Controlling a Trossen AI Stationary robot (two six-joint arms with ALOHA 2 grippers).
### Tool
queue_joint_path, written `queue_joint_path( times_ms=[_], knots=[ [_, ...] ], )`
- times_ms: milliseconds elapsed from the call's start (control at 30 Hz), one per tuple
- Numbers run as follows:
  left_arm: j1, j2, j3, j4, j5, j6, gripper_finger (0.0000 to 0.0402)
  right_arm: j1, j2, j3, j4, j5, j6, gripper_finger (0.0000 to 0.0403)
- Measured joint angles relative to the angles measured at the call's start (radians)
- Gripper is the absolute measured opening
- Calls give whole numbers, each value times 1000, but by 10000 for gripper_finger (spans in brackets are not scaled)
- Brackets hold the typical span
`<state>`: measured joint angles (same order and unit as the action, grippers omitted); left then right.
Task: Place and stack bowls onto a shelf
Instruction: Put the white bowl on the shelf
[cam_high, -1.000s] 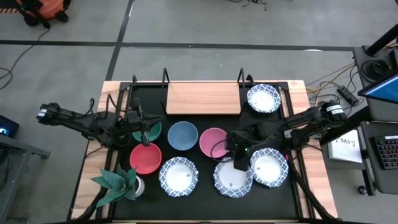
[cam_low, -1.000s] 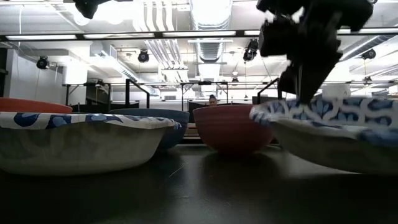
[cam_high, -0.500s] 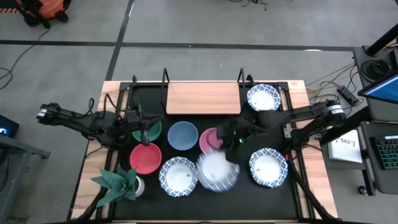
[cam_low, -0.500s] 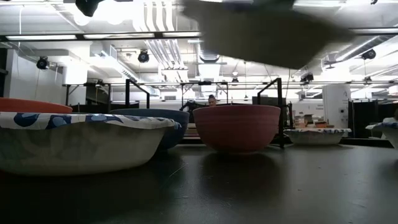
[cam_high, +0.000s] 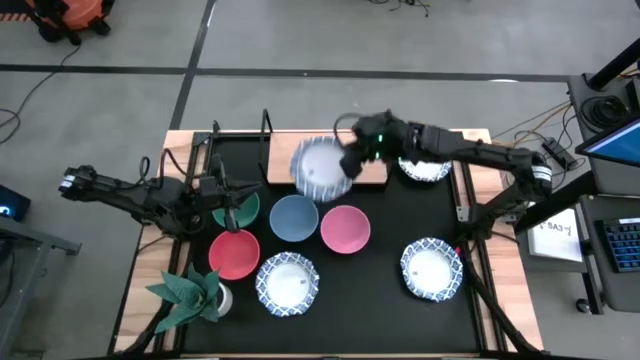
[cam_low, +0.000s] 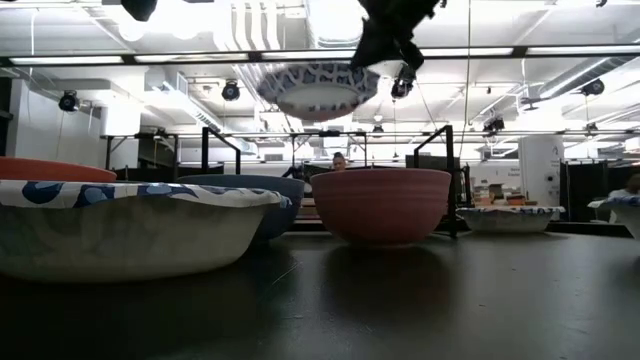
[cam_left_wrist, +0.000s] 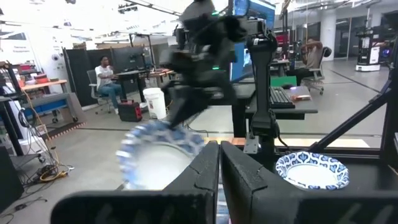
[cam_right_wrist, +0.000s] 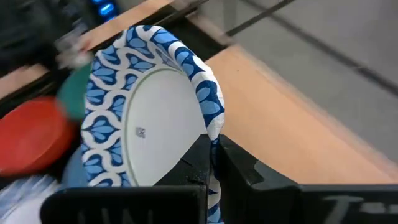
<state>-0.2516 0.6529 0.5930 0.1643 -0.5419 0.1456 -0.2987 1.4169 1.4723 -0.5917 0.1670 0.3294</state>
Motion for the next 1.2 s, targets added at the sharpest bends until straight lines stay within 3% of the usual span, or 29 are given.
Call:
queue_joint_path(
  times_ms=[300, 767, 1200],
  knots=[
    [0, -1, 0, -4, 0, 19, 0, -211, 124, -3, -1, -9, -23, 12],
    [0, -1, 0, -8, 0, 27, 0, -257, 300, -5, 50, -10, -93, 18],
    [0, 0, 0, -9, 0, 30, 0, -265, 313, -5, 85, -9, -120, 142]
  ],
)
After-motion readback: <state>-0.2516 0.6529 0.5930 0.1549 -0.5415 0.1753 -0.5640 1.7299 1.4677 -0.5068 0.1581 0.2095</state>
